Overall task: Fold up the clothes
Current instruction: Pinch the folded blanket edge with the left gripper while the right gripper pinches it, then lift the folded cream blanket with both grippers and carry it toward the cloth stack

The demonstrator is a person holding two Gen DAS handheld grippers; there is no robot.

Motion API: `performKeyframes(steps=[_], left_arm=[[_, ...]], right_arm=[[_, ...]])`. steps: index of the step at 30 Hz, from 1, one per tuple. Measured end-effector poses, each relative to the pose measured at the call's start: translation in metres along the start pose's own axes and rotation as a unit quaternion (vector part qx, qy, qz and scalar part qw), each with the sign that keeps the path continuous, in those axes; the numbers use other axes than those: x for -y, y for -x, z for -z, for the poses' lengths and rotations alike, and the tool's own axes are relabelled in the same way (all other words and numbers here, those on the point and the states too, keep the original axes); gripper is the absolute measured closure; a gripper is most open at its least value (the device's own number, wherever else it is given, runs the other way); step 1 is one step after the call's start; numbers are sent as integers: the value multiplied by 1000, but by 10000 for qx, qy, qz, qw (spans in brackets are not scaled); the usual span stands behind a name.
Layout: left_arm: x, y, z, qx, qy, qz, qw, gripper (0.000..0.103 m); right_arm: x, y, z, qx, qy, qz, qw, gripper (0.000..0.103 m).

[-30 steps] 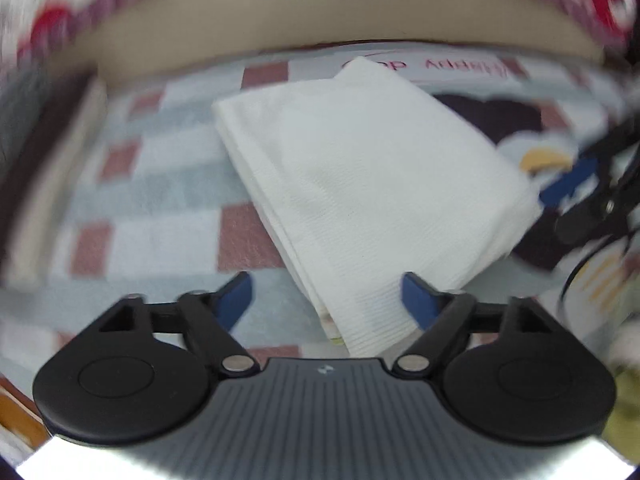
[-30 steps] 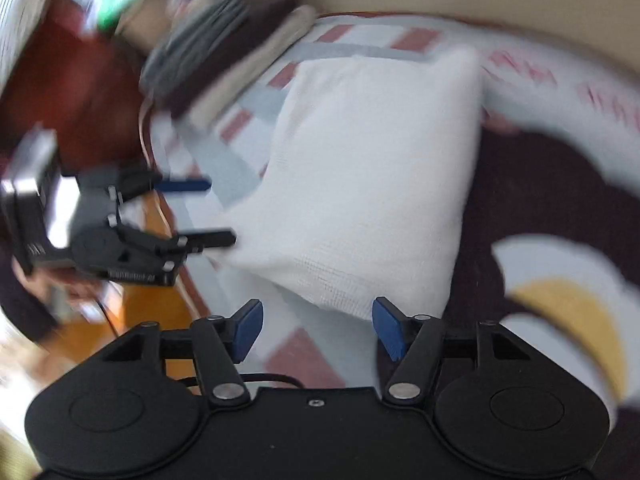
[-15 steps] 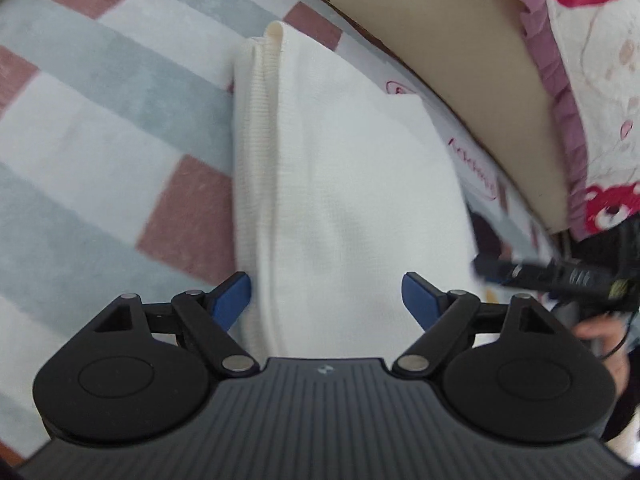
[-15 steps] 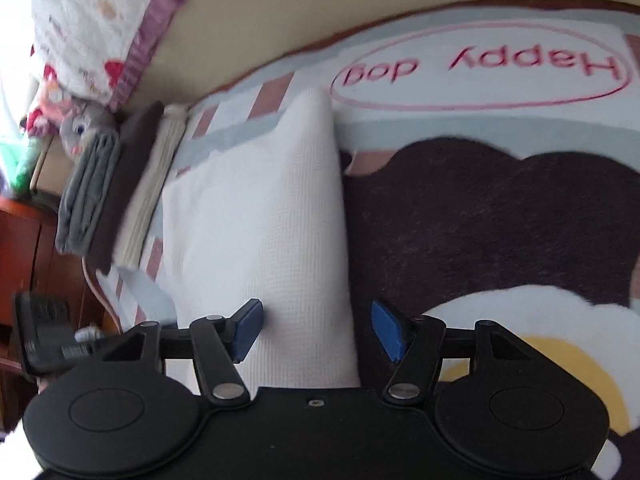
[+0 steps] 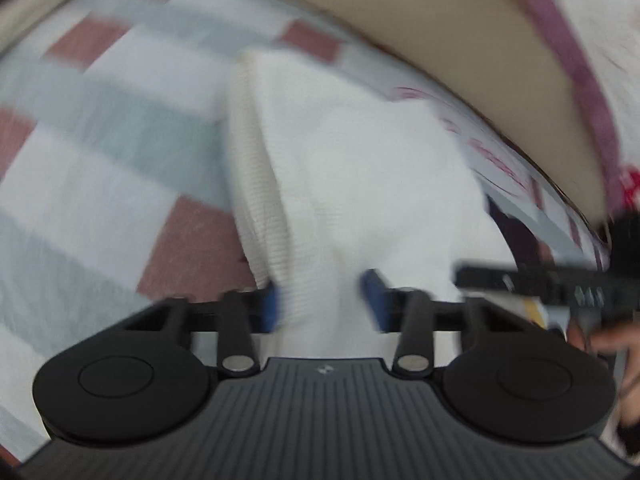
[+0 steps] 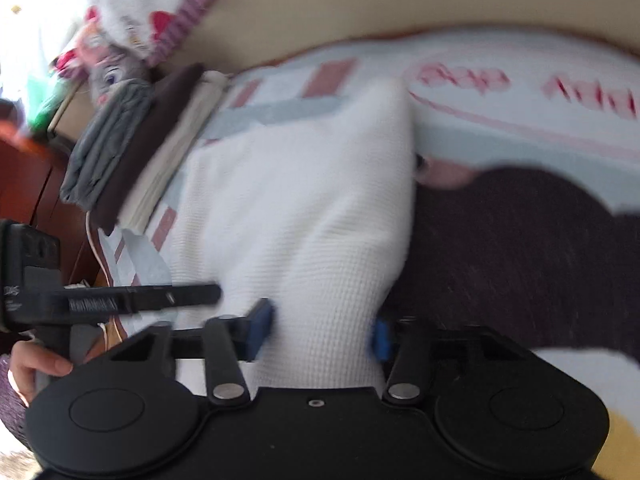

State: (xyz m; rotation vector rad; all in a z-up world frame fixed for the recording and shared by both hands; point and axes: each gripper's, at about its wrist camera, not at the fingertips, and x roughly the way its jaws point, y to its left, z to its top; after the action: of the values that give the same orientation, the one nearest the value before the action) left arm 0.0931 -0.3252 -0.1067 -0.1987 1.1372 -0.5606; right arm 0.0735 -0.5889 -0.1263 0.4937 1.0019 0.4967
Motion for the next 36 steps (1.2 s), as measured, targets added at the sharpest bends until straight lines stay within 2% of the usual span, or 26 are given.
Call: performKeyframes(steps=[3, 6, 8, 11, 12, 15, 16, 17, 19, 21, 24, 27, 28, 29, 30, 31, 34, 36], left_arm=[[6, 19, 1, 288, -138, 221, 9992, 76], [8, 21, 3, 438, -318, 217, 9983, 76], [2, 8, -3, 348, -227, 223, 9989, 76], [-10, 4, 7, 358, 222, 421, 9982, 73], [-13, 1, 7, 350, 348, 441, 9978, 72], [-22, -7, 8, 266, 524, 286, 9979, 57], [-25, -9, 9, 267, 625, 225, 9974, 55], [-29, -11, 12, 275, 762, 204, 9965, 55], [-39, -14, 27, 360, 1393, 566, 9880, 57], [-43, -14, 41, 540, 1779, 758, 9796, 57], [-40, -15, 41, 624, 1712, 741, 9805, 56], [-33, -18, 30, 589, 1601, 640, 9833, 43], [-28, -20, 26, 587, 1533, 578, 9847, 43], [-20, -21, 23, 613, 1382, 458, 9874, 45], [-11, -22, 22, 614, 1117, 264, 9915, 56], [-3, -22, 20, 610, 877, 86, 9942, 63], [13, -13, 17, 526, 616, -160, 9966, 71], [9, -5, 17, 608, 942, -113, 9936, 76]], right_arm=[[-14, 19, -2, 519, 278, -375, 9976, 62], [-10, 18, -8, 567, 127, -263, 9980, 62], [-3, 10, -9, 349, -106, -14, 9993, 61], [14, 0, -7, -56, -499, 351, 9981, 58], [20, 0, -6, -105, -658, 327, 9972, 58], [30, 5, -4, -215, -875, 203, 9957, 54], [30, 6, -4, -280, -839, 215, 9958, 52], [29, 6, -4, -346, -803, 228, 9959, 44], [34, 8, -1, -450, -861, 103, 9952, 37], [40, 9, 2, -545, -958, -67, 9939, 37], [50, 3, 6, -517, -1091, -398, 9919, 35], [56, -10, 5, -80, -1220, -747, 9897, 34], [55, -12, 4, 6, -1164, -757, 9903, 38], [49, -11, 3, 57, -924, -668, 9935, 49], [41, -8, 3, 135, -598, -581, 9964, 55], [33, -4, 4, 237, -330, -563, 9976, 60], [15, 11, 7, 525, 161, -654, 9963, 64], [6, 17, 10, 638, 387, -590, 9955, 64]])
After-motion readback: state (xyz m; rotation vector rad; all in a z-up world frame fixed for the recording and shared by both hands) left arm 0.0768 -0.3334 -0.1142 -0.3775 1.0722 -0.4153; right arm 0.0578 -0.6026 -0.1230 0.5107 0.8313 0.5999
